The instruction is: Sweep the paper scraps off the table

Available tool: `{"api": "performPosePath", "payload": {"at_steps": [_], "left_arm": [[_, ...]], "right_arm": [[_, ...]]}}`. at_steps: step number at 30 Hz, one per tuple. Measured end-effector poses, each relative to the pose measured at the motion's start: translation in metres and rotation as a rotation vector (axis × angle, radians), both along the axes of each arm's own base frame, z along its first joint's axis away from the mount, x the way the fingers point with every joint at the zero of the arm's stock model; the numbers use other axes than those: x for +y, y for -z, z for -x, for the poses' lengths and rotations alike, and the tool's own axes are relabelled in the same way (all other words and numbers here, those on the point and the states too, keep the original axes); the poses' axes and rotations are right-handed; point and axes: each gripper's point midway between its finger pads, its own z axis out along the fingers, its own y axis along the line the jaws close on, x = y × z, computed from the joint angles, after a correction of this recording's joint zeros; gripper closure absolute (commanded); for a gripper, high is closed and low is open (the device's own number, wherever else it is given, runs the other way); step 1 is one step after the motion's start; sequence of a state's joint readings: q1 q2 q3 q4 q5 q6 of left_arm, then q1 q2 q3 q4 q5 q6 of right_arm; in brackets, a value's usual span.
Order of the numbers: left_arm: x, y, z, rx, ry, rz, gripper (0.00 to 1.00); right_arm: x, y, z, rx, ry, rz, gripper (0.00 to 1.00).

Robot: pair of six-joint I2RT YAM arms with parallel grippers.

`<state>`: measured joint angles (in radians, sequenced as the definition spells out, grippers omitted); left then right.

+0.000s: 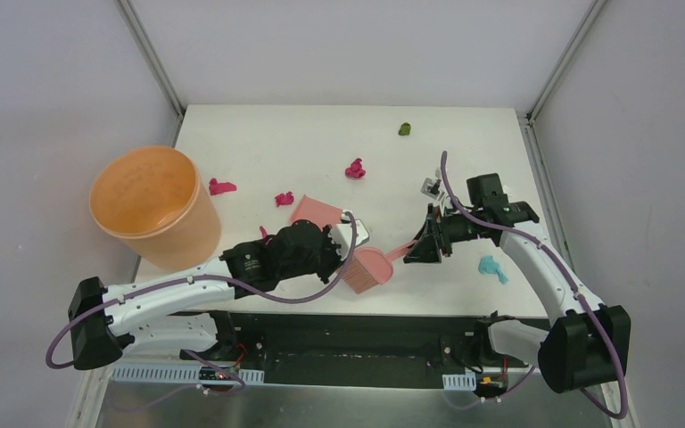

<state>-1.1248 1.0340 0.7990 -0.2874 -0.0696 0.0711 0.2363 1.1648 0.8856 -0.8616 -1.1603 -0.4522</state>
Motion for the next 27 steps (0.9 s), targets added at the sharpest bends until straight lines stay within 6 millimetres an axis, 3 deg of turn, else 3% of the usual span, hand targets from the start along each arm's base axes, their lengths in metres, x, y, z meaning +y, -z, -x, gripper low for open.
{"api": "performPosePath", "payload": {"at_steps": [5,12,13,14,18,22,23,27], "left_arm": [[0.001,0.006,-0.004,0.050,-0.008,0.007,1.00],[-0.003,0.017,-0.002,0.093,0.008,-0.012,1.00],[-0.004,0.018,-0.001,0.097,0.011,-0.013,1.00],[-0.003,0.019,-0.002,0.100,0.009,-0.013,1.00],[-0.002,0.019,-0.004,0.108,0.004,-0.012,1.00],[-0.002,0.018,-0.005,0.118,0.014,-0.016,0.43],[-0.002,0.016,-0.006,0.122,0.020,-0.012,0.35],[-0.001,0.004,-0.007,0.136,0.039,0.034,0.29]], "right_arm": [[0.001,-0.001,-0.002,-0.003,0.005,-0.003,0.77],[0.001,0.002,-0.002,0.004,0.013,0.000,0.77],[0.001,0.002,-0.003,0.003,0.014,0.000,0.95],[0.001,0.002,-0.003,0.000,0.015,0.001,1.00],[0.002,0.001,-0.003,-0.011,0.012,-0.007,1.00],[0.002,0.001,-0.003,-0.018,0.007,-0.008,1.00],[0.001,0.001,-0.003,-0.018,0.005,-0.007,1.00],[0.000,0.006,0.000,-0.003,-0.008,0.001,1.00]]}}
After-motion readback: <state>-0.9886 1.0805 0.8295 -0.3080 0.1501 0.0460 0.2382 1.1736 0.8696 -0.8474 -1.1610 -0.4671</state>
